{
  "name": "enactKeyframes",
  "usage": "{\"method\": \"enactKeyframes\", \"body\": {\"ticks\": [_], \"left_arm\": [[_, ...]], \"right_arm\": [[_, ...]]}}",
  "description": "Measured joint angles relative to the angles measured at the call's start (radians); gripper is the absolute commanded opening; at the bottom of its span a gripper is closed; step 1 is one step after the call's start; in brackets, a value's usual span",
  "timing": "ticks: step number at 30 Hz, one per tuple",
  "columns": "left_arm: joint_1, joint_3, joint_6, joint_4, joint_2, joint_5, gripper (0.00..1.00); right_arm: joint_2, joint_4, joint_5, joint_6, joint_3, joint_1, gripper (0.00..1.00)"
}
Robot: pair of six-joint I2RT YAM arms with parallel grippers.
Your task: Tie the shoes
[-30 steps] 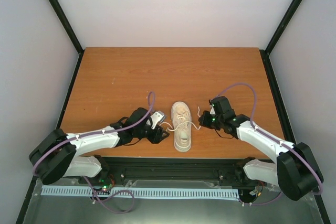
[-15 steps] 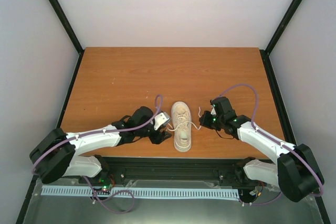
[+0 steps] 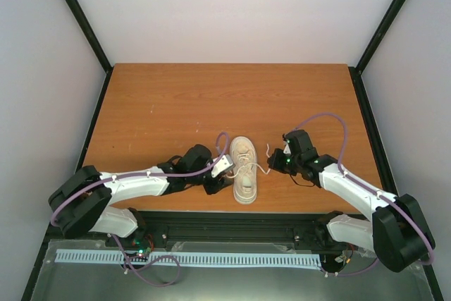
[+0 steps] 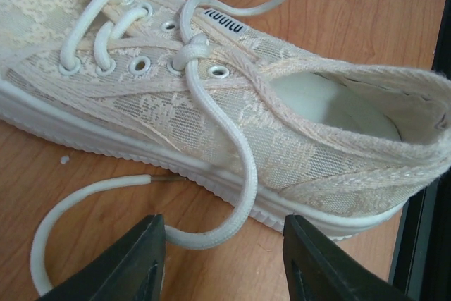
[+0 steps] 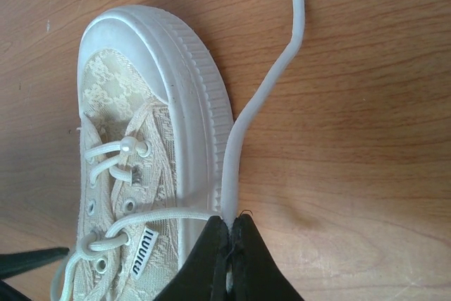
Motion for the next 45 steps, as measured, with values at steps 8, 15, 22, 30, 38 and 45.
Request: {"method": "enactKeyframes", "body": {"ticks": [8,15,22,30,38,45], "left_arm": [[-0.006,0.0,0.006,0.021,0.009,-0.007,0.13],[-0.006,0.0,0.004,0.053,0.034,-0.016,0.01],[-0.006,-0.013,-0.027,0.145,0.014,0.006,0.01],[-0.006,0.004,-0.034,0.197,0.026,0.031,0.01],[-0.006,0.005,-0.036,0.209,0.024,0.021,0.01],[-0.006,0.012,-0.067,0.209,0.02,0.026,0.01]], "right_arm": [[-0.018,0.0,0.0,0.001,0.0,-0.006,0.03],[-0.026,-0.001,0.001,0.005,0.0,-0.012,0.03],[-0.027,-0.018,0.033,-0.013,0.002,-0.073,0.03],[0.269,-0.04,0.041,-0.111,0.336,-0.145,0.03],[0.411,0.039,-0.14,-0.179,0.643,0.056,0.9],[0.078,0.047,-0.151,-0.257,0.337,-0.121,0.93]]}}
